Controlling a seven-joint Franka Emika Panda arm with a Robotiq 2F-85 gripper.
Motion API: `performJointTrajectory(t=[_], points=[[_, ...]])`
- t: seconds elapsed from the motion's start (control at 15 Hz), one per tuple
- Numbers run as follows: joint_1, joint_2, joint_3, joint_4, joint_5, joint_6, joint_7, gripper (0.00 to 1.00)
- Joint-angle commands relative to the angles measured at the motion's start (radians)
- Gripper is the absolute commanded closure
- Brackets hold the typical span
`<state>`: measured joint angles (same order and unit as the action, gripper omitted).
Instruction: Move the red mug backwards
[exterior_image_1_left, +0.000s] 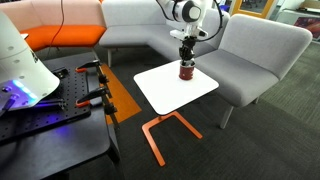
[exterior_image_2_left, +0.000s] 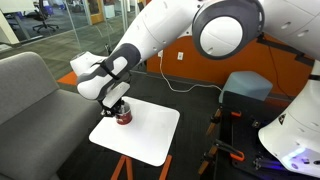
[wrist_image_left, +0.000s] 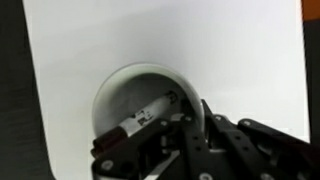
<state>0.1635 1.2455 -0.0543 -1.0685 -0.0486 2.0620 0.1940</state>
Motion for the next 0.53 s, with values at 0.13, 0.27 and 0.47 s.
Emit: performJointTrajectory(t=[0.13, 0.27, 0.47], points=[[0.022, -0.069, -0.040, -0.077, 0.012, 0.042, 0.140, 0.49], [0.014, -0.118, -0.040, -0.115, 0.024, 0.039, 0.175, 0.34], [-0.008, -0.240, -0.022, -0.212, 0.063, 0.035, 0.174, 0.11]])
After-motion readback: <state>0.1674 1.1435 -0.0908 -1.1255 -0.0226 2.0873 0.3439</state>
